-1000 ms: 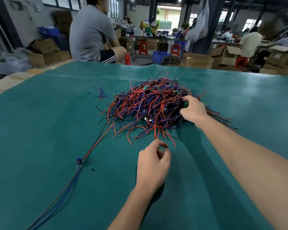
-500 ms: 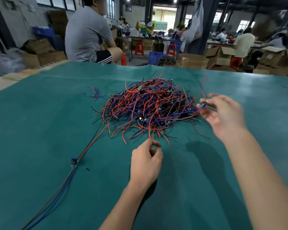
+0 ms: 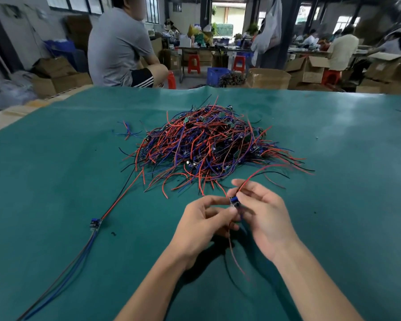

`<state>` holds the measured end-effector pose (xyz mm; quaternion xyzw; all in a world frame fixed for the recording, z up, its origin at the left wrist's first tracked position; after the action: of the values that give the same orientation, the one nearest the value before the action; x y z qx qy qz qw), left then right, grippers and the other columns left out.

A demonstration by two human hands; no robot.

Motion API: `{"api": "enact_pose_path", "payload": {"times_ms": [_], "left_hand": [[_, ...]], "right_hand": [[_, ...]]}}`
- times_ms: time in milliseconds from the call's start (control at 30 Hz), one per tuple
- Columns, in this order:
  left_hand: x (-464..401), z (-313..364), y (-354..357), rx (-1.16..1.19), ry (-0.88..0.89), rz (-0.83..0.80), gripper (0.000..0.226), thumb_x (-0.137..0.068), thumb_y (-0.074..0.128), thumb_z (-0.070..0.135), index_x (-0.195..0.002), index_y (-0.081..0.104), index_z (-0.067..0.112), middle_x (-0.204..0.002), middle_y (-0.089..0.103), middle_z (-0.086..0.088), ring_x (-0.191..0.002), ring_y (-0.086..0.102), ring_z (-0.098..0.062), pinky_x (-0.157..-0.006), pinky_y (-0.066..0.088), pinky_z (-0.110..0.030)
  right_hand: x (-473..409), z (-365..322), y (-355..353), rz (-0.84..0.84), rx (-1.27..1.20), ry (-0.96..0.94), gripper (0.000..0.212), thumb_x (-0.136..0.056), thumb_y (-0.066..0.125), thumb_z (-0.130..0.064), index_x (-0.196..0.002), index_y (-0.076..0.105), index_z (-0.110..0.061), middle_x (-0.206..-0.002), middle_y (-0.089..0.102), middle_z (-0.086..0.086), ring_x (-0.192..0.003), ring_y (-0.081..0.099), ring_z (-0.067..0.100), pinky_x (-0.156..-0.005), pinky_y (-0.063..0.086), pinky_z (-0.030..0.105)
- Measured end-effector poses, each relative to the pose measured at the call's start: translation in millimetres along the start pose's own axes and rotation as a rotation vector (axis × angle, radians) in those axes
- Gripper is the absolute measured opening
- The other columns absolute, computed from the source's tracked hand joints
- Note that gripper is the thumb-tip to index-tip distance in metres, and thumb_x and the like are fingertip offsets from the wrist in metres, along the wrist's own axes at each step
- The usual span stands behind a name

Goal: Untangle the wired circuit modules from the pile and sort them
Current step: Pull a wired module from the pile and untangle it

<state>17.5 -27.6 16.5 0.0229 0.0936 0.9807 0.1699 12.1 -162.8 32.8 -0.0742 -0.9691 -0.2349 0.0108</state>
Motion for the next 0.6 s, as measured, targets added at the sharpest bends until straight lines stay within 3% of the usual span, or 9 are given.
{"api": "enact_pose_path", "payload": {"times_ms": [100, 333, 433, 600], "left_hand": [[-1.6, -3.1, -1.5, -0.021, 0.028, 0.073, 0.015, -0.088, 0.071, 0.006, -0.102, 0.066, 0.005, -0.072, 0.072, -0.003, -0.062, 0.061, -0.014, -0.057, 0.049, -0.021], [0.3, -1.3, -0.5, -0.078, 0.059, 0.074, 0.013, -0.085, 0.076, 0.007, -0.092, 0.065, 0.010, -0.074, 0.066, 0.001, -0.055, 0.050, -0.004, -0.046, 0.035, -0.014], [0.8, -0.3, -0.8, -0.024, 0.039, 0.060, 0.015, -0.084, 0.075, 0.005, -0.088, 0.063, 0.013, -0.073, 0.065, -0.001, -0.049, 0.044, -0.004, -0.043, 0.032, -0.014], [-0.1, 2.0, -2.4, 0.037, 0.023, 0.014, 0.006, -0.076, 0.075, 0.013, -0.075, 0.070, 0.017, -0.063, 0.057, 0.000, -0.048, 0.035, -0.007, -0.046, 0.024, -0.019]], "right_hand": [[0.1, 2.8, 2.3, -0.003, 0.012, -0.022, 0.027, -0.095, 0.051, 0.013, -0.104, 0.070, -0.004, -0.086, 0.073, 0.011, -0.072, 0.065, 0.016, -0.060, 0.053, 0.024], [-1.5, 4.4, 3.1, 0.035, -0.071, -0.011, 0.023, -0.091, 0.055, 0.015, -0.083, 0.065, -0.004, -0.091, 0.072, 0.009, -0.081, 0.071, 0.016, -0.067, 0.055, 0.025], [-1.3, 6.4, 3.9, 0.017, -0.061, -0.016, 0.017, -0.092, 0.059, 0.010, -0.084, 0.065, -0.004, -0.094, 0.072, 0.011, -0.084, 0.072, 0.018, -0.073, 0.054, 0.030], [-1.5, 6.3, -0.8, 0.022, 0.082, -0.091, 0.012, -0.090, 0.070, 0.000, -0.086, 0.077, -0.009, -0.092, 0.077, 0.016, -0.083, 0.073, 0.021, -0.068, 0.058, 0.029]]}}
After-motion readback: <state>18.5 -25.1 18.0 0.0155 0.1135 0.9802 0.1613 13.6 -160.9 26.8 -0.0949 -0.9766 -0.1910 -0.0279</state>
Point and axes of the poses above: each hand's wrist, its own x-axis away from the middle knuckle, its own y-axis out of the palm, z = x × y, the point moved 3 cm from there along -x, towards the middle knuckle
